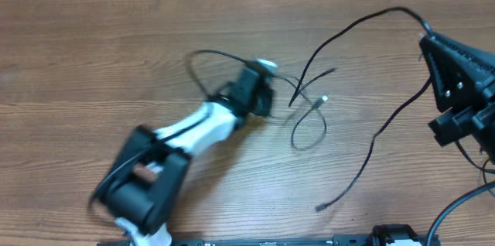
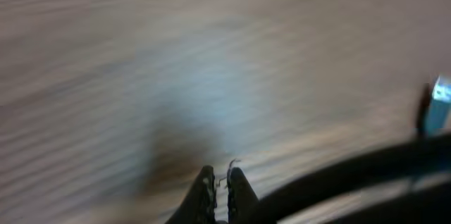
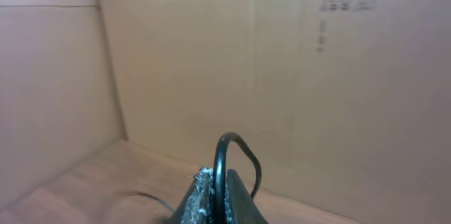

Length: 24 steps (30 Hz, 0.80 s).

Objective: Untangle cables

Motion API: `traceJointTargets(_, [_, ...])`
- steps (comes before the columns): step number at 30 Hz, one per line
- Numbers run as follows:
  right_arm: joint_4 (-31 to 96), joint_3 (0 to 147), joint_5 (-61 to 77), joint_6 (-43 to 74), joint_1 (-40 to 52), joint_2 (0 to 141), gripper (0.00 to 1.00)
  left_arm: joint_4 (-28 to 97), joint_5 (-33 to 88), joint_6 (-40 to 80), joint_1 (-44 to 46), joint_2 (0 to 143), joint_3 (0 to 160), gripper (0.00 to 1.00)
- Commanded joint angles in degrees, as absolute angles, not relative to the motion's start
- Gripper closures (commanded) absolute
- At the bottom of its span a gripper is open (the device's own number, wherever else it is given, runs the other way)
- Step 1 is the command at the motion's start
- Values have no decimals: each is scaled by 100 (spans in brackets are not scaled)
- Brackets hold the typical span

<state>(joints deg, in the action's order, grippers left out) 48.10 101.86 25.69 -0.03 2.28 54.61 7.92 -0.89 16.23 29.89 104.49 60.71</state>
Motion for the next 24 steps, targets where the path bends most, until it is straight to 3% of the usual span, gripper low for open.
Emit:
traceJointTargets(1, [4685,10447,2206,316,217,5448,96,1629,-858,2888,1997,9297,6101,96])
traceJointTargets(4, [4668,10779,1782,495,217,5448,96,2493,-731,3544,1400,9050,6101,96])
traceJointTargets(7, [4792,10993,370,513,217,5448,96,3153,-298,3614,1055,9124,6097,96])
traceJointTargets(12, [4993,10978,-810,875,217,5511,96,3339,1483,2827,1131,9356,6084,96])
traceJointTargets(14, [4930,10978,-961,1275,217,5561,96,3315,1662,2832,1302,9476,6084,96])
traceJointTargets(15, [4698,10978,-561,1935,217,5590,96,3304,1656,2834,1485,9601,6084,96])
traceJointTargets(18, [4027,10978,1271,2038,217,5590,96,3253,1651,2829,1798,9839,6084,96])
traceJointTargets(20, [3236,10980,3052,1455,217,5596,96,3260,1612,2829,2051,10099,6084,96])
traceJointTargets(24, [2877,10980,4462,875,217,5594,96,3240,1660,2832,2425,10556,6084,96])
